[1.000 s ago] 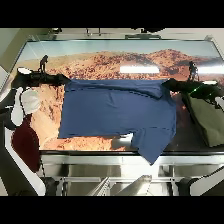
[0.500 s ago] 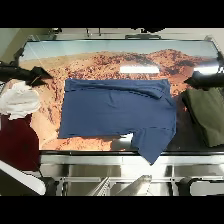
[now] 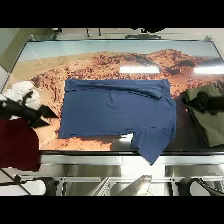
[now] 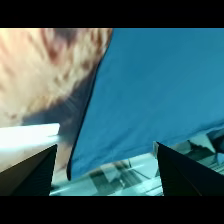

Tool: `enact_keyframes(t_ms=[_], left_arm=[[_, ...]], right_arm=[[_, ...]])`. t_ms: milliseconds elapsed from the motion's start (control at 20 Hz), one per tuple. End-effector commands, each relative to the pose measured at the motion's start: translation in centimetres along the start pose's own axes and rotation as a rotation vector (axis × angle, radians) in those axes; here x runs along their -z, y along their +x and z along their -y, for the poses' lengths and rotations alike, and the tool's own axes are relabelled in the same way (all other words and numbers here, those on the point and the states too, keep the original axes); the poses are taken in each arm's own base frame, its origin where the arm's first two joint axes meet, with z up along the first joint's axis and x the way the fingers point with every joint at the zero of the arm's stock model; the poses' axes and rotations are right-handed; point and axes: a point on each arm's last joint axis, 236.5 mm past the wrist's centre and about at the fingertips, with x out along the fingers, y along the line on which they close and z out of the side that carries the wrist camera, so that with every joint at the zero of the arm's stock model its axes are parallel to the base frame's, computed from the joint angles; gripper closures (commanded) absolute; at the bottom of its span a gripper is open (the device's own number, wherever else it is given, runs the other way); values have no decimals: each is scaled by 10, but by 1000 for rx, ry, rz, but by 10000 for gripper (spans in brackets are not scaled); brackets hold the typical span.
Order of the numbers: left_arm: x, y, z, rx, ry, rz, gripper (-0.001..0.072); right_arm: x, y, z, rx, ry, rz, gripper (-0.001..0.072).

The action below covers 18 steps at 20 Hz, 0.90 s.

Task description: Fold the shirts.

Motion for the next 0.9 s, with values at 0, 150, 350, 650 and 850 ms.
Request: enact_keyframes(t_ms=[0,150,350,650,850], left_arm=[[39,39,-21,-26,-44,-31,43],[35,54,-6,6,1,-4,44],[26,62,32,102,77,31,446],[31,65,35,102,107,11,696],[31,65,35,102,107,11,696]], right_arm=[[43,-2,-9,-20,12,4,698],[50,-7,-12,-16,16,17,698],[73,-1,9,0,157,-31,698],[129,12,89,199,398,-132,280],[149,45,84,83,458,-206,280]])
